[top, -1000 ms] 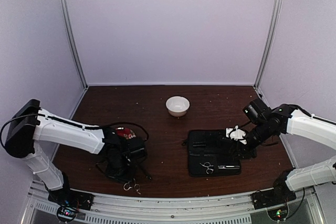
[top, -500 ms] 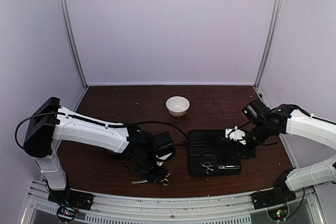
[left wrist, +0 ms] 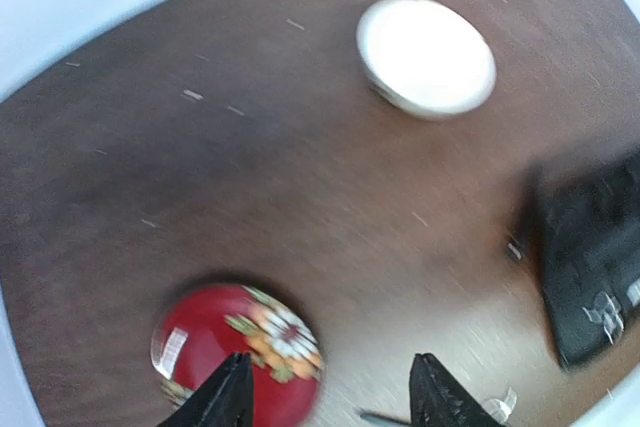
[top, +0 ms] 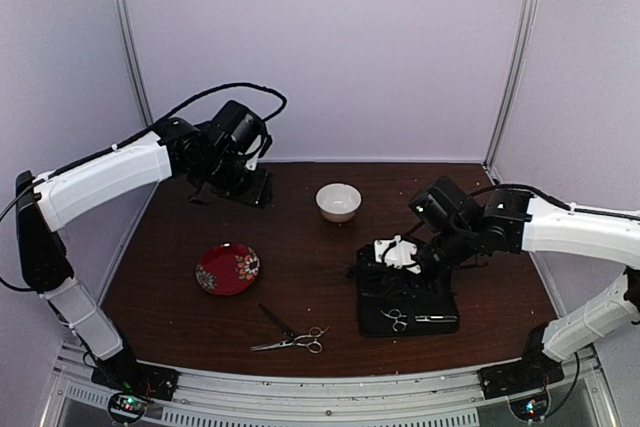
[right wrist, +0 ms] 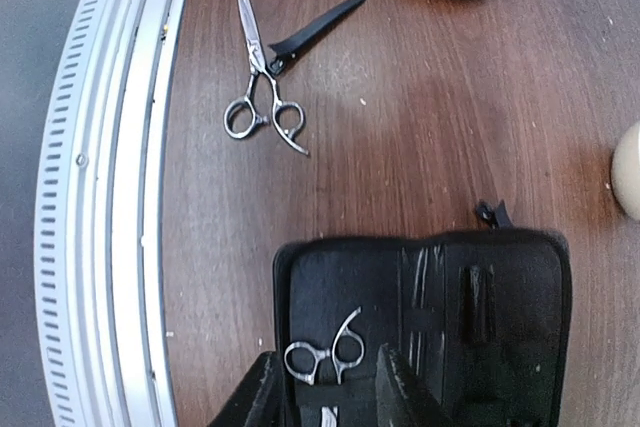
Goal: Sort the hair-cutting tools
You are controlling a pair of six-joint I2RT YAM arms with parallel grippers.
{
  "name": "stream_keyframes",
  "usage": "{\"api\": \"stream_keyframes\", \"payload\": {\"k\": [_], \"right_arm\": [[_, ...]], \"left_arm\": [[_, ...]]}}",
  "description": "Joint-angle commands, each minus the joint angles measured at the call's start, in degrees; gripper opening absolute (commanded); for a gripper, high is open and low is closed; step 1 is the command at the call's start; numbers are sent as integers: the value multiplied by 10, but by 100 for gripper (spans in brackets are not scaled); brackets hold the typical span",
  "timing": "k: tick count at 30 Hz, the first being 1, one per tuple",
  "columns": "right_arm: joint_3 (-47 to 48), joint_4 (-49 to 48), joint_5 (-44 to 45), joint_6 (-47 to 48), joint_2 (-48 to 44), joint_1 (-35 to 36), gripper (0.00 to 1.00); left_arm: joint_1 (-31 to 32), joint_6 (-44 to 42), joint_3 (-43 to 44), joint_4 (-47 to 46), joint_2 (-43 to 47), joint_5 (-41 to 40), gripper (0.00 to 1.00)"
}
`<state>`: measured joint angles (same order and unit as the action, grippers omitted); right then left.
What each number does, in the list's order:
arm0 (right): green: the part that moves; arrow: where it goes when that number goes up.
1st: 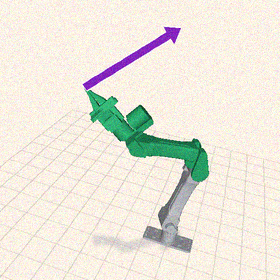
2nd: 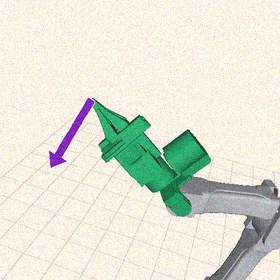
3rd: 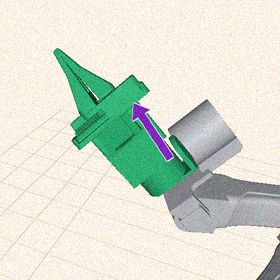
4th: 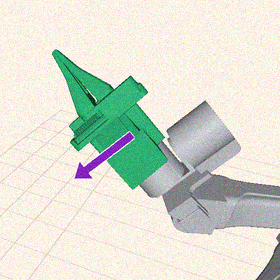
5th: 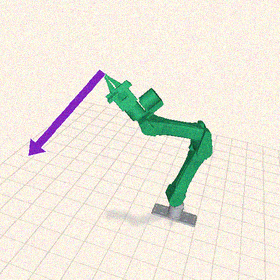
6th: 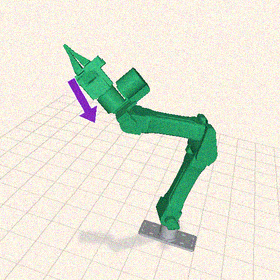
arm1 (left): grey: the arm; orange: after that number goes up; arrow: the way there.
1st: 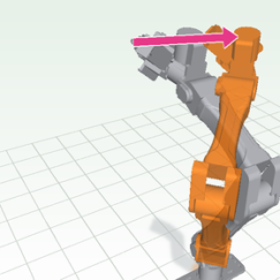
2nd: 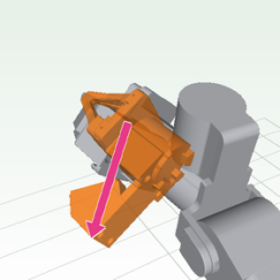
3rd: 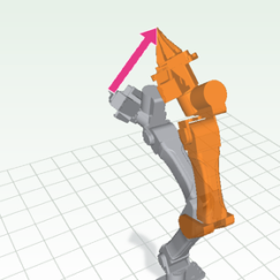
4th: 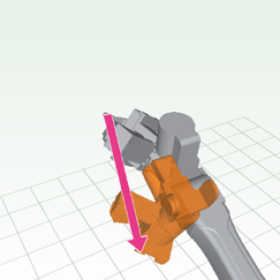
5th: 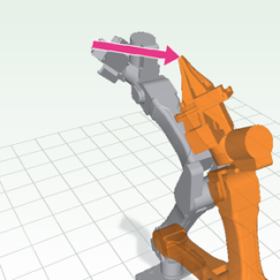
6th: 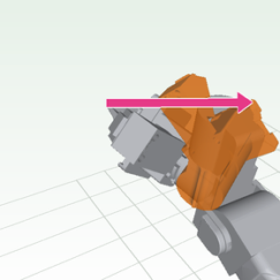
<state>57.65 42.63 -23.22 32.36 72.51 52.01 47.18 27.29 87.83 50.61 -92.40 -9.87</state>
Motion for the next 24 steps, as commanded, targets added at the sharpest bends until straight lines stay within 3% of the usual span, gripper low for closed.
{"api": "stream_keyframes", "payload": {"k": [1, 6, 12, 24], "right_arm": [[27, -98, 18, -78, 71, 70, 32], [69, -134, 56, -94, 180, 151, 32], [101, -178, 70, -131, 267, 182, 34], [135, -168, 85, -132, 349, 221, 30]], "left_arm": [[-44, -45, 38, -60, -35, -98, 57], [-69, -91, 29, -114, -52, -94, 61], [-126, -65, 63, -97, -84, 97, 75], [-179, -56, 40, -103, -56, 168, 70]]}}
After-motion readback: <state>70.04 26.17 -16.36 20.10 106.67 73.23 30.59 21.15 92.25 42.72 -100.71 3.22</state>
